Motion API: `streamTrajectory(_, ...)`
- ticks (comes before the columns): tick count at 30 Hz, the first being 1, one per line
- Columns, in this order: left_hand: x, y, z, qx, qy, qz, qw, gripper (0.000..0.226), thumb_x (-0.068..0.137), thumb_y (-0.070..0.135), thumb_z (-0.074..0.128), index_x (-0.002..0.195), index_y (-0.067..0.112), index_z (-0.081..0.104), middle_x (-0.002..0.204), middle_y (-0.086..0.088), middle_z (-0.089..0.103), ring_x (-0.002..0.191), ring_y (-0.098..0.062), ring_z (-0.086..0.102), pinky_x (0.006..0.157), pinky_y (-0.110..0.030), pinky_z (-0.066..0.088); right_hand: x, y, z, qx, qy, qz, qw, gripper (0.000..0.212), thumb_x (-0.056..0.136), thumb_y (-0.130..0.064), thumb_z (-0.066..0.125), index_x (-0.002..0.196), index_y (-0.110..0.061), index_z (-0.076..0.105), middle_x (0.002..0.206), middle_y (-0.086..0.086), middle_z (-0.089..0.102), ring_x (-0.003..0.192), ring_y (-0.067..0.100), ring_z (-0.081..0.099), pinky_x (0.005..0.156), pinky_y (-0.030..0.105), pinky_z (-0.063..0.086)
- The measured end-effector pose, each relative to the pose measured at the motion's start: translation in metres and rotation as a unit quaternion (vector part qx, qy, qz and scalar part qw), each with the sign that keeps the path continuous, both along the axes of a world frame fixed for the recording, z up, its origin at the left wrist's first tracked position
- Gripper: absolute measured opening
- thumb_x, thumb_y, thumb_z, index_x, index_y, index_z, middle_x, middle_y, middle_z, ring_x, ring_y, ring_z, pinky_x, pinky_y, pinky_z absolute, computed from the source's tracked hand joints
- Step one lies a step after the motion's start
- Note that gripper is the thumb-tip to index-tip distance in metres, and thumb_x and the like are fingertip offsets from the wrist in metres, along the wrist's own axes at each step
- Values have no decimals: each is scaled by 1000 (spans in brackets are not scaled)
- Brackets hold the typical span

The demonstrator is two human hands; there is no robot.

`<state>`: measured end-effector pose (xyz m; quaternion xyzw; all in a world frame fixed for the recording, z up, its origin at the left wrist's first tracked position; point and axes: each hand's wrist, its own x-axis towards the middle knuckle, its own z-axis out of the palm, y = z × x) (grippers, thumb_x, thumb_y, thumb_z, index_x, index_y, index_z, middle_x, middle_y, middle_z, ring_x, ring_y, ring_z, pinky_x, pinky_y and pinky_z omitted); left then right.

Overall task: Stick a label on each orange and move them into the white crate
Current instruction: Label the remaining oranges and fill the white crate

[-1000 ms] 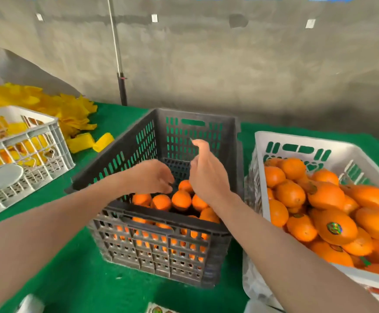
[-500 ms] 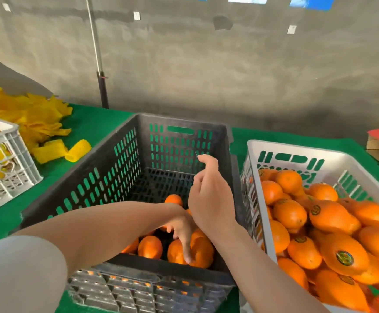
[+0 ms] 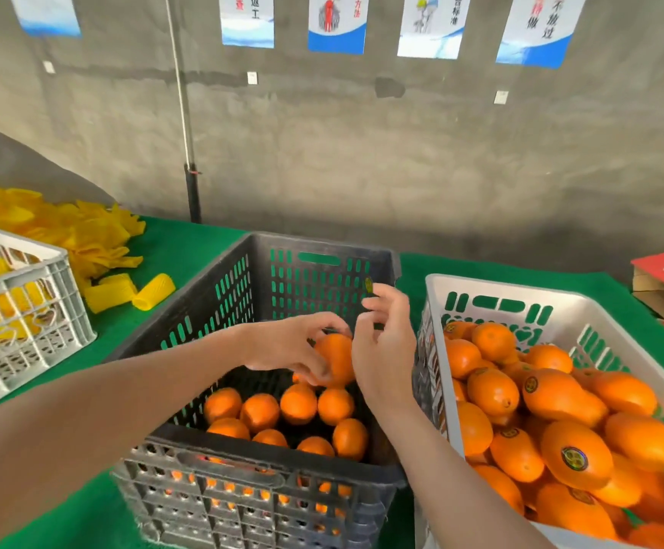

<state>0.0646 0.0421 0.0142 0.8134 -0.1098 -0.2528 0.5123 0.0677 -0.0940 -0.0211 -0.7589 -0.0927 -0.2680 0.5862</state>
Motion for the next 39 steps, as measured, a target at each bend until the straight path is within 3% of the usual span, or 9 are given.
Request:
streamTrajectory(6,-36,32,-1,-204,-41,78,975,87,69,-22,69,127,39,47,118,-12,62,99,-41,65,78,-44,56,-20,-21,15,268,179,189,927,15,84,-15,68,97,-19,62,108,5,65,103,20,62,84,40,56)
streamTrajectory(9,-61,11,-4,-234,-94,98,963,91,64,-18,74,132,36,45,125,-5,59,106,-35,64,81,-44,56,-46,-32,17,213,159,255,930,57,66,-27,83,114,-29,53,109,0,67,101,15,65,83,40,56)
streamTrajectory(12,-78,-13,-4,-288,-96,92,948,82,61,-8,76,130,27,47,130,-17,52,112,-34,59,96,-53,47,-67,-47,22,158,97,243,952,68,64,-27,85,118,-33,45,106,-2,68,101,13,65,84,34,55)
streamTrajectory(17,-92,-46,3,-424,-7,77,903,71,60,16,85,126,26,59,134,-18,53,118,-38,57,94,-49,50,-94,-82,41,118,21,252,960,47,72,-23,71,113,-24,49,107,0,66,104,12,63,81,25,53)
streamTrajectory(22,-101,-76,6,-462,-8,89,883,75,56,9,76,128,22,58,127,-15,58,115,-35,59,86,-40,55,-115,-116,51,151,48,239,958,19,84,-22,61,99,-10,58,94,-3,70,96,15,67,81,32,57)
streamTrajectory(28,-112,-124,-1,-322,-150,120,927,82,58,-1,76,122,35,39,126,-8,48,103,-22,61,76,-28,53,-126,-131,46,134,64,169,974,53,74,-3,76,106,-29,44,106,-3,63,94,0,64,72,18,53)
streamTrajectory(32,-113,-124,7,-394,36,30,918,88,60,21,83,136,26,40,128,-18,58,104,-30,66,79,-40,56,-132,-149,41,50,3,186,981,59,74,0,76,110,-32,41,117,-4,57,114,4,55,90,26,50)
streamTrajectory(35,-112,-130,4,-378,51,97,919,73,67,54,72,128,18,53,125,-13,62,105,-25,65,81,-39,56,-135,-162,42,61,7,241,969,36,80,-7,72,106,-22,52,112,-4,62,112,8,58,85,24,52)
streamTrajectory(39,-115,-143,-3,-457,46,168,872,57,71,37,63,125,24,56,121,-13,60,99,-28,63,67,-36,56,-136,-172,48,-23,7,227,974,10,89,-12,62,85,-21,63,114,-7,62,110,3,55,87,20,48)
